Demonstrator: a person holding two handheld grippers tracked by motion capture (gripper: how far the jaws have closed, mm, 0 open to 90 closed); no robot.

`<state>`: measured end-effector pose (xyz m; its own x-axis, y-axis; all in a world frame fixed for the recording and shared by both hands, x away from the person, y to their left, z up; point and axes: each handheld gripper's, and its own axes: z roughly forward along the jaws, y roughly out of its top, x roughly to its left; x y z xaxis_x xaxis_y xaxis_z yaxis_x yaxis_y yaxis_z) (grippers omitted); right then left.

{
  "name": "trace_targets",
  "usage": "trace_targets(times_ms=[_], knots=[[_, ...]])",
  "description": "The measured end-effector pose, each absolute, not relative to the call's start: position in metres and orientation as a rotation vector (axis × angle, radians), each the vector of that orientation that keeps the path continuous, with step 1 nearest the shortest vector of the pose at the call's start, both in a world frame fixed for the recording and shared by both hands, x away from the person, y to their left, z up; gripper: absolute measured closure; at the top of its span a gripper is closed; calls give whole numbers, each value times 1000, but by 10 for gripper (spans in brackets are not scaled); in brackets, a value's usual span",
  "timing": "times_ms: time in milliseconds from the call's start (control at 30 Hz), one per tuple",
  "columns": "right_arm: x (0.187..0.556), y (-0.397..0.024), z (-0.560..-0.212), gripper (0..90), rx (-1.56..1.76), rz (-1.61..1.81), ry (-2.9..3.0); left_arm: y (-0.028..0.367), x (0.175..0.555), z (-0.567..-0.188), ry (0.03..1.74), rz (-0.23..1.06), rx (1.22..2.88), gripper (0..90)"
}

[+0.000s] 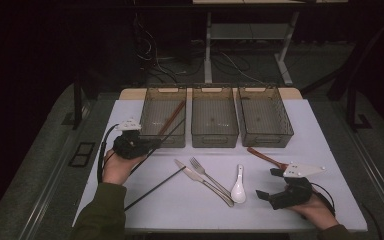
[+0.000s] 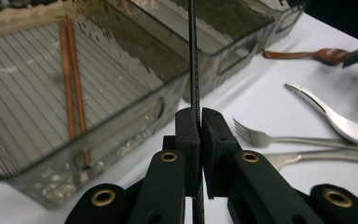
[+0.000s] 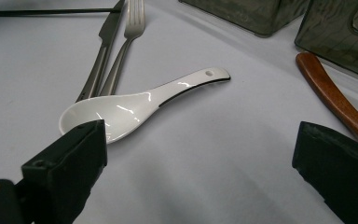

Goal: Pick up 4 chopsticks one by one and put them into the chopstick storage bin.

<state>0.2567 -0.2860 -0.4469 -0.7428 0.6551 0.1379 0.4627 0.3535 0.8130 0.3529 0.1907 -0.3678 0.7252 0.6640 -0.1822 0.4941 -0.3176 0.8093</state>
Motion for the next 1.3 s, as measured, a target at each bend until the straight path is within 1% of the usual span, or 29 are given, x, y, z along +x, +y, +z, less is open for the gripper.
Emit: trace_targets(times_ms=[567, 1100, 1300], knots=[[256, -286, -446, 29, 1015, 1341, 2402, 183, 393, -345, 906, 298, 1965, 849], [257, -286, -447, 29, 1016, 1349, 2400, 181, 442, -338, 976, 364, 1933, 849], [256, -286, -446, 29, 1012, 1350, 2401, 177, 460, -342, 1027, 379, 1901, 849]])
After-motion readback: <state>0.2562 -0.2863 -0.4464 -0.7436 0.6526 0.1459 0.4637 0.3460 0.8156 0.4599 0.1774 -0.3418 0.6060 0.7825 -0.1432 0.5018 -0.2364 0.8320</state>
